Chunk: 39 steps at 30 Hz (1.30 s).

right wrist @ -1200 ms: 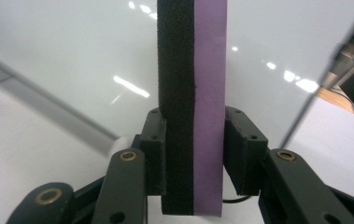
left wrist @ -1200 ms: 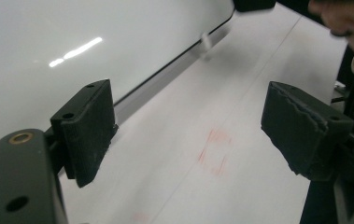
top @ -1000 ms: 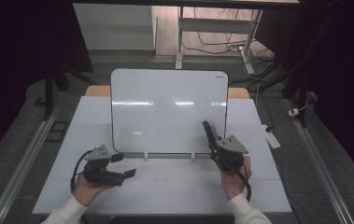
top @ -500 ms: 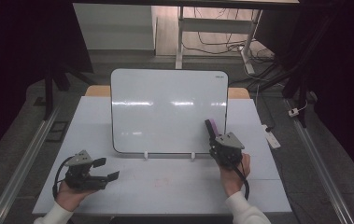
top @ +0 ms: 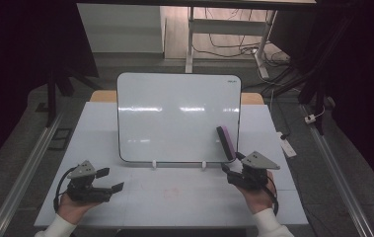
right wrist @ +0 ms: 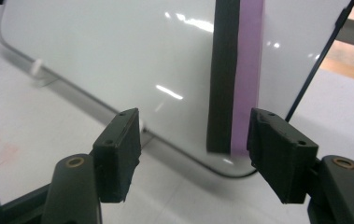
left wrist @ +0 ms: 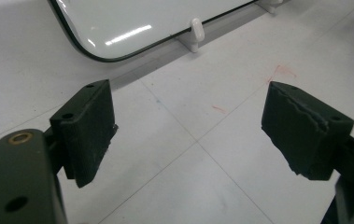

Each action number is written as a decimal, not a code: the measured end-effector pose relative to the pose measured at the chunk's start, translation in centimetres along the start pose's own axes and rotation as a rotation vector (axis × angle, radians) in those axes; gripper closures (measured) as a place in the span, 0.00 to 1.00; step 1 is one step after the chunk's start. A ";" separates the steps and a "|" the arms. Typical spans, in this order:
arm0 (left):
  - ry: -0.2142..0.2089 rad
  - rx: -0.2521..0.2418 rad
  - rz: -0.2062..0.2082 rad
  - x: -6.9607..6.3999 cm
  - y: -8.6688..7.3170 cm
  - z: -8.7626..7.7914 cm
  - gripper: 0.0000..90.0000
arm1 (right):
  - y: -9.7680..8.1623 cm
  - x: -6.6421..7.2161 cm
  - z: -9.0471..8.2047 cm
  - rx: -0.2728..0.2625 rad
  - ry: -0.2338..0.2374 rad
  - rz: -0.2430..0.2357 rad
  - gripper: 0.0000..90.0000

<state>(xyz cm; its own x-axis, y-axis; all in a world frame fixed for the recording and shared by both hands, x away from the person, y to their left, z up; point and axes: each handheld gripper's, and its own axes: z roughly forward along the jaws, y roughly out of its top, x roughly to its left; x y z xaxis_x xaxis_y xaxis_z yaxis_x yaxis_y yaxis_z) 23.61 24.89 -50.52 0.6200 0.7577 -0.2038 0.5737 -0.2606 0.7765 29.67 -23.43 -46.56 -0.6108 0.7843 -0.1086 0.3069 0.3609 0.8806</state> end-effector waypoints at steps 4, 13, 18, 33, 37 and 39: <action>0.007 0.010 0.012 -0.1 -0.2 0.2 0.21 | -1.1 -0.7 -1.1 0.013 0.021 0.005 0.37; 0.021 0.027 0.030 -0.1 -0.5 0.5 0.21 | -4.2 -2.2 -2.7 0.048 0.088 0.001 0.38; 0.027 0.026 0.034 -0.1 -0.5 0.5 0.21 | -5.1 -2.7 -2.9 0.063 0.088 -0.007 0.38; 0.029 0.029 0.037 -0.2 -0.5 0.6 0.21 | -5.1 -2.7 -2.5 0.063 0.106 -0.016 0.38; 0.029 0.029 0.038 -0.1 -0.5 0.6 0.21 | -5.1 -2.6 -2.5 0.067 0.107 -0.018 0.38; 0.029 0.029 0.038 -0.1 -0.5 0.6 0.21 | -5.1 -2.6 -2.5 0.067 0.109 -0.021 0.38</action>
<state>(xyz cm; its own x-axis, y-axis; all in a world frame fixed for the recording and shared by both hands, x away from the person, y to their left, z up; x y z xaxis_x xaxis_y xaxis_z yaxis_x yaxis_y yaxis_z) 23.59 24.57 -51.21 0.6261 0.7638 -0.1572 0.5655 -0.3060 0.7659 27.88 -28.55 -49.67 -0.6919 0.7183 -0.0729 0.3392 0.4125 0.8454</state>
